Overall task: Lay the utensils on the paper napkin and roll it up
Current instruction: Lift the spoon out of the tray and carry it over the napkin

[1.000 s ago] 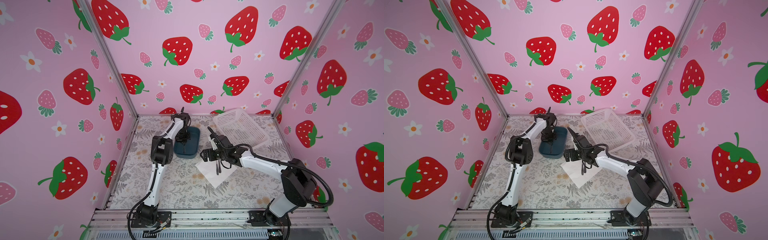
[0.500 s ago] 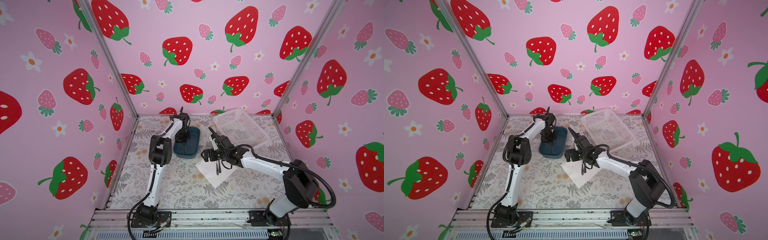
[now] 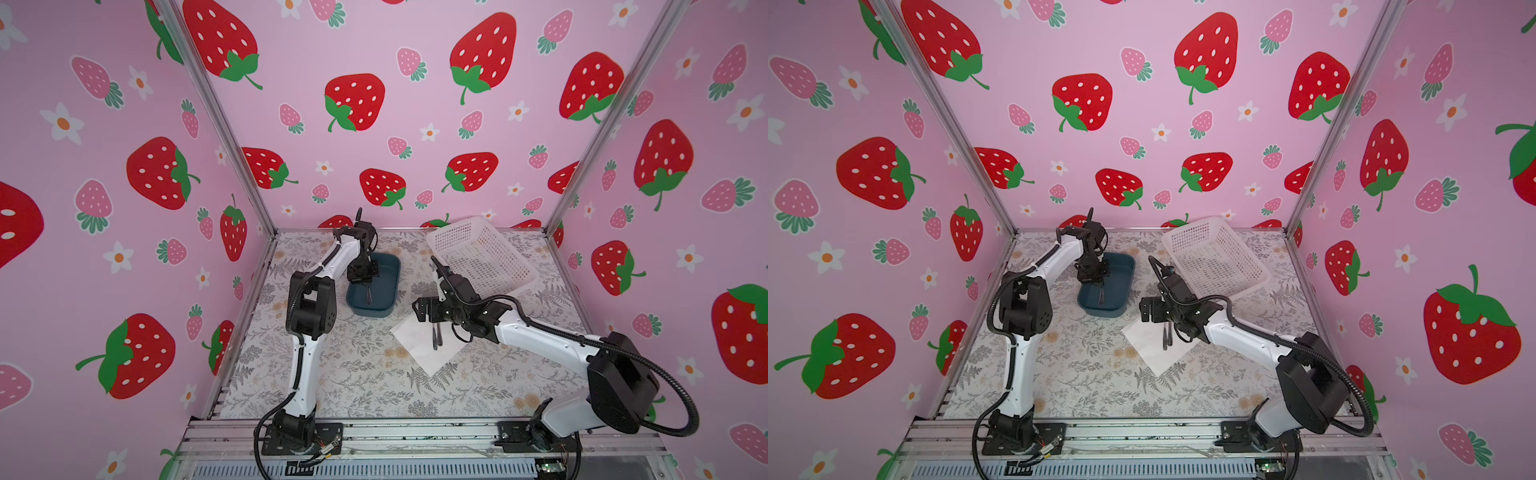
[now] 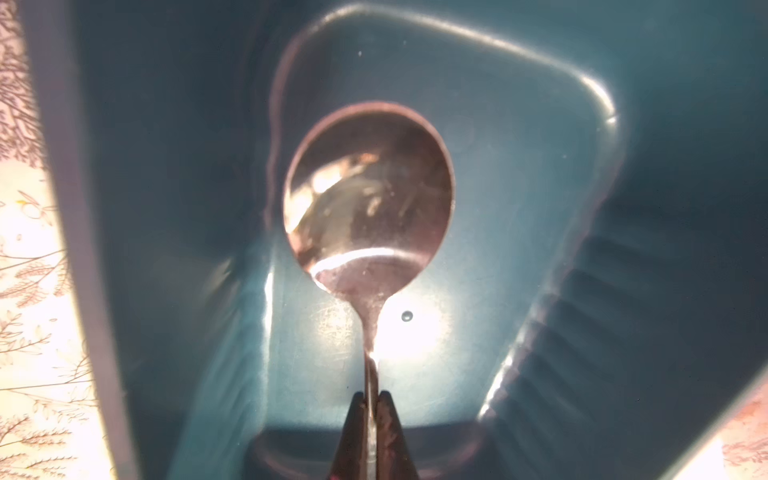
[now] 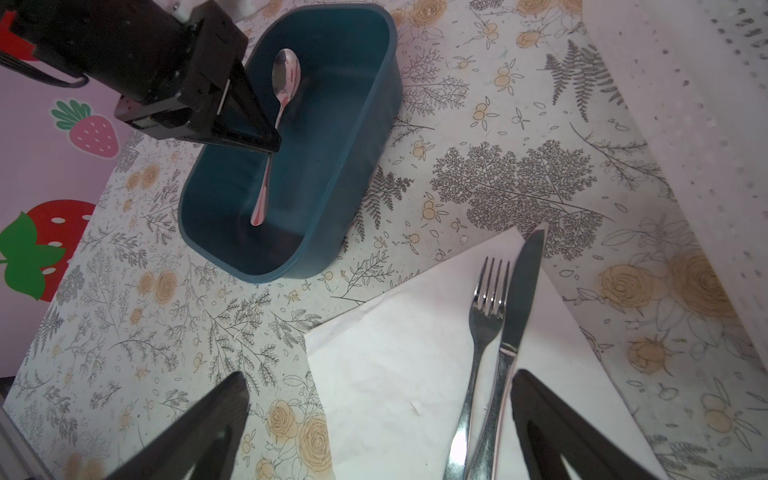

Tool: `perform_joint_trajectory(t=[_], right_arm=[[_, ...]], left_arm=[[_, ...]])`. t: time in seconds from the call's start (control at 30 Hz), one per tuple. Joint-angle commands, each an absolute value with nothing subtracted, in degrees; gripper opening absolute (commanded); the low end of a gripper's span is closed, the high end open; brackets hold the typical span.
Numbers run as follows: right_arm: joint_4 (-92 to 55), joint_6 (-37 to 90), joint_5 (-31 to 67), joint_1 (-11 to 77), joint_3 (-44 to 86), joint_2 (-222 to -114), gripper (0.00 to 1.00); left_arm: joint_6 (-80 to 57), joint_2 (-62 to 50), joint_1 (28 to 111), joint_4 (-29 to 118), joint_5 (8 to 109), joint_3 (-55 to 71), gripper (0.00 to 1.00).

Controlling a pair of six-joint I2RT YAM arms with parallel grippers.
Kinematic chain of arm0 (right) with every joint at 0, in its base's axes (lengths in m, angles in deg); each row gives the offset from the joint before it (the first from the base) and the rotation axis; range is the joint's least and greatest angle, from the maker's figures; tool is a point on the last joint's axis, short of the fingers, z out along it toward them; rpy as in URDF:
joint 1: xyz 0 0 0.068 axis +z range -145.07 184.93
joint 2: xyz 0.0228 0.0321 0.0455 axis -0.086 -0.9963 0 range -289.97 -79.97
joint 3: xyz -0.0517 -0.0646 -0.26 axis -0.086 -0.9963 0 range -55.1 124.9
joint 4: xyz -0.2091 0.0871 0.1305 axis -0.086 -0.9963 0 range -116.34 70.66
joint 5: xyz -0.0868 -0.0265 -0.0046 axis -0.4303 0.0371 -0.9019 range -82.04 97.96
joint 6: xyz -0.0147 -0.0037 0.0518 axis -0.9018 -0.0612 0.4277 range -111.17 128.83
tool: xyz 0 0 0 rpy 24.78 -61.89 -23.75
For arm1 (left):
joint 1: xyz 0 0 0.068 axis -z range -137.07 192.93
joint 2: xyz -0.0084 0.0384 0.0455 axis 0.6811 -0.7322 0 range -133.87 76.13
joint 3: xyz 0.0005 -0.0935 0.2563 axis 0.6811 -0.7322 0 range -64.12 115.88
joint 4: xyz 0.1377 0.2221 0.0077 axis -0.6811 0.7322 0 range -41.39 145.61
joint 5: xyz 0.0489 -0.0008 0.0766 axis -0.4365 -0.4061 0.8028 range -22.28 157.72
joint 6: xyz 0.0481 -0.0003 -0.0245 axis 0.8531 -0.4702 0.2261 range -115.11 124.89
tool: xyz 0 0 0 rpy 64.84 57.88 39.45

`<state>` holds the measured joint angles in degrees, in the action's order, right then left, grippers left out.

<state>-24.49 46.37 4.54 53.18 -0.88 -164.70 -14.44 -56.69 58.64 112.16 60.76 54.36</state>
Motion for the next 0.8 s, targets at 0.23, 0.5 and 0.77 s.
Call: perform_joint_trajectory(t=[0.23, 0.5, 0.77], right_arm=[[-21.3, 51.8, 2.9, 50.3, -5.5, -159.7, 1.00], [-19.2, 53.3, 3.2, 49.0, -8.4, -157.5, 1.00], [-19.1, 55.0, 1.6, 48.3, -10.3, -155.6, 1.00]], left_arm=[[-16.1, -49.2, 60.9, 112.9, 60.2, 53.3, 0.07], [-19.1, -44.6, 66.1, 112.2, 60.2, 51.8, 0.07], [-22.7, -43.7, 73.8, 108.8, 56.5, 47.3, 0.07]])
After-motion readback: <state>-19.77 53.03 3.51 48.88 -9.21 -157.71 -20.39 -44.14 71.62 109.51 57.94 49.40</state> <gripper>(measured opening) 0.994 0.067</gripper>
